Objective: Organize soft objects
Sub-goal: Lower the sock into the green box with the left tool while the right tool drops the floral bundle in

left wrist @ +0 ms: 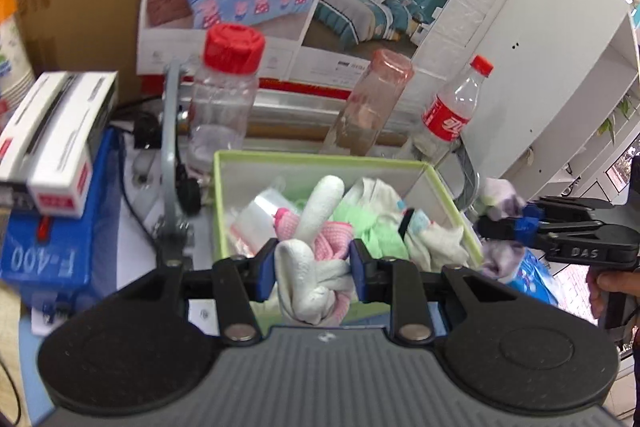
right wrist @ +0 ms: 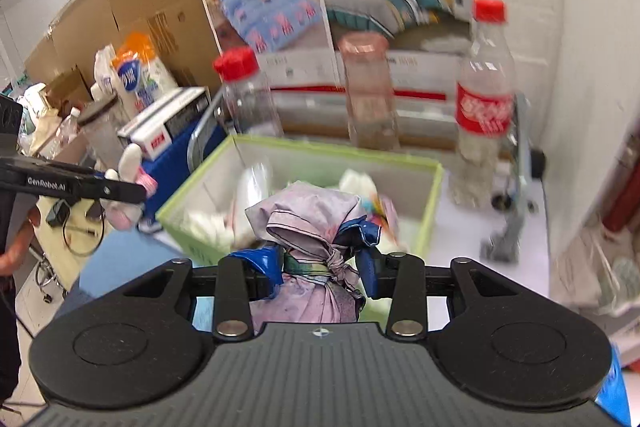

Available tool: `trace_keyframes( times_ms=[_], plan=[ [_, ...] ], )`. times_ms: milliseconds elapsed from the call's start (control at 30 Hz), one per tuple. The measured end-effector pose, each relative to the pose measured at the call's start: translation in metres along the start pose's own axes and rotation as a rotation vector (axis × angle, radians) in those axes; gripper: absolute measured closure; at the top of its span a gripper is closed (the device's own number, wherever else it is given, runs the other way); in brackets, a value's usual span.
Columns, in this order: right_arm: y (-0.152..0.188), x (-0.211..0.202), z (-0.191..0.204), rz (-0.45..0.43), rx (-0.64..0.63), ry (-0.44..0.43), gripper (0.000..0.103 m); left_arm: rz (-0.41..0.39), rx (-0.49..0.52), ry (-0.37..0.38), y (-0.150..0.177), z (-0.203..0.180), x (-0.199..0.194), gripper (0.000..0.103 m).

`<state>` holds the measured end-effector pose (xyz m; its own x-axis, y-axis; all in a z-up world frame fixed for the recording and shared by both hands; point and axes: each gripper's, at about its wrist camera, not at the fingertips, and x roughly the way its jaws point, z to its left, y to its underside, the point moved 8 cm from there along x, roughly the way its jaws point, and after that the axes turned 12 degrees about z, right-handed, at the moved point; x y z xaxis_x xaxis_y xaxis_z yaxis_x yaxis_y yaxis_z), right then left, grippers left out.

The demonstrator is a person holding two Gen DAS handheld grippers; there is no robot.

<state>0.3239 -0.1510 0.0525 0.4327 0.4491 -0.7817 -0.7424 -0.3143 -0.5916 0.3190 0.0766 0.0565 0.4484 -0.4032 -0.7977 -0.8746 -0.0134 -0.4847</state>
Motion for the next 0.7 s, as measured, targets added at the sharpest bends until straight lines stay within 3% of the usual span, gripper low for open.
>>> trace_keyframes(
  times_ms=[133,167,233,367,467,700],
  plan=[
    [-0.031,0.045,0.008,0.031,-0.017,-0.031,0.076,0.029,-0.01,-0.04,-0.02,0.006,0.03,0.076],
    [-0.034,0.056,0.009,0.048,-0.012,-0.043,0.075,0.035,-0.016,-0.045,-0.022,0.009,0.036,0.068],
    [-0.038,0.077,0.011,0.074,0.016,-0.041,0.072,0.03,-0.026,-0.063,-0.025,0.016,0.044,0.041],
    [-0.045,0.088,0.01,0.016,0.019,-0.002,0.066,0.013,-0.046,-0.045,-0.023,0.027,0.043,0.041],
    [-0.05,0.079,0.003,-0.042,0.066,-0.023,0.061,-0.003,-0.06,-0.044,-0.021,0.03,0.037,0.04],
    [-0.038,0.055,0.001,-0.044,0.099,0.021,0.056,-0.043,-0.07,-0.034,-0.002,0.025,0.012,0.036]
  ],
)
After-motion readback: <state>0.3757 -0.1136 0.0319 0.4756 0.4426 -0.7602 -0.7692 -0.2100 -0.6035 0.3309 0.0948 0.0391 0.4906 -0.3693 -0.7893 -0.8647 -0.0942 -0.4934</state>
